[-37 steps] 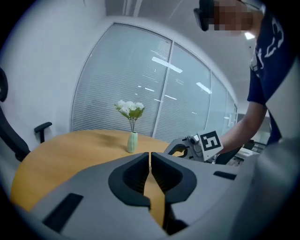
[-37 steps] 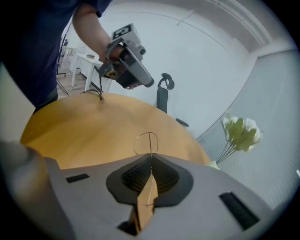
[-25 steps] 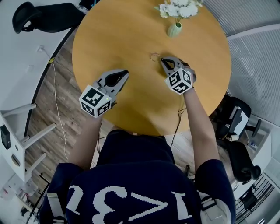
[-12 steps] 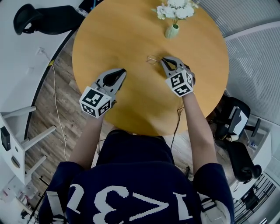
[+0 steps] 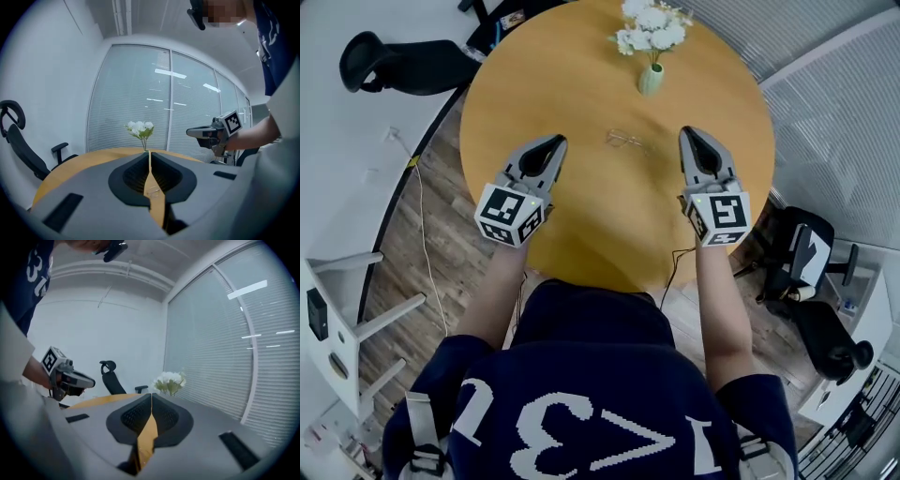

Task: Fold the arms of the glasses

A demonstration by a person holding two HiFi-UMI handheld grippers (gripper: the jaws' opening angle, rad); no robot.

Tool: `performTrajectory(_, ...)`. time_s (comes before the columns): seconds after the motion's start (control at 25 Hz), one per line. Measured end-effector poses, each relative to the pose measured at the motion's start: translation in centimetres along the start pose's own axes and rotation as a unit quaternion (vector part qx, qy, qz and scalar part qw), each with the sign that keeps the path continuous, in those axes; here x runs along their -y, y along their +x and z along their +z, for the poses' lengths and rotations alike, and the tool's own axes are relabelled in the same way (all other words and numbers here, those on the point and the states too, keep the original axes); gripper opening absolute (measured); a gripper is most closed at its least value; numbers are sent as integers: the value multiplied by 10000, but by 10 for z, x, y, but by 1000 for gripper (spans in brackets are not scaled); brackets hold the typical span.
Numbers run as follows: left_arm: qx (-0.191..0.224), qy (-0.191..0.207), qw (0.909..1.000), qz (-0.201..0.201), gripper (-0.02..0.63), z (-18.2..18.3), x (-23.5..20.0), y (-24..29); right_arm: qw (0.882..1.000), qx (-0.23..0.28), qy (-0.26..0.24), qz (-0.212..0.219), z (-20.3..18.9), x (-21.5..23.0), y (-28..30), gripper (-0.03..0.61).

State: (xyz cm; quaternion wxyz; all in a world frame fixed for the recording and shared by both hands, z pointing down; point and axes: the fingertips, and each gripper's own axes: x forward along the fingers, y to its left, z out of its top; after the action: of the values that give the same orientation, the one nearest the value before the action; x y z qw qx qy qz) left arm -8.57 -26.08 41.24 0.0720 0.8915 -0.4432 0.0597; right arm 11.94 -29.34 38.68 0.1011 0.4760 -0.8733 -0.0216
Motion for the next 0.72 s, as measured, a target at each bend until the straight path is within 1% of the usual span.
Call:
performTrajectory(0.12, 150, 123, 9998, 52, 26, 18, 3, -3, 9982, 368, 316, -340, 23, 7, -25, 28)
performTrajectory(0.28, 310, 274, 9991, 89, 26, 38, 11, -7, 9944, 694, 412, -677, 46, 11, -53, 26)
performTrajectory(0.44, 462, 379, 9982, 89, 26, 52, 19, -10, 9921, 851, 471, -793, 57, 8, -69, 26)
performTrajectory(0.72, 544, 464, 9974, 8, 26, 60, 28, -9, 9906, 937, 464, -885, 66, 7, -78, 25)
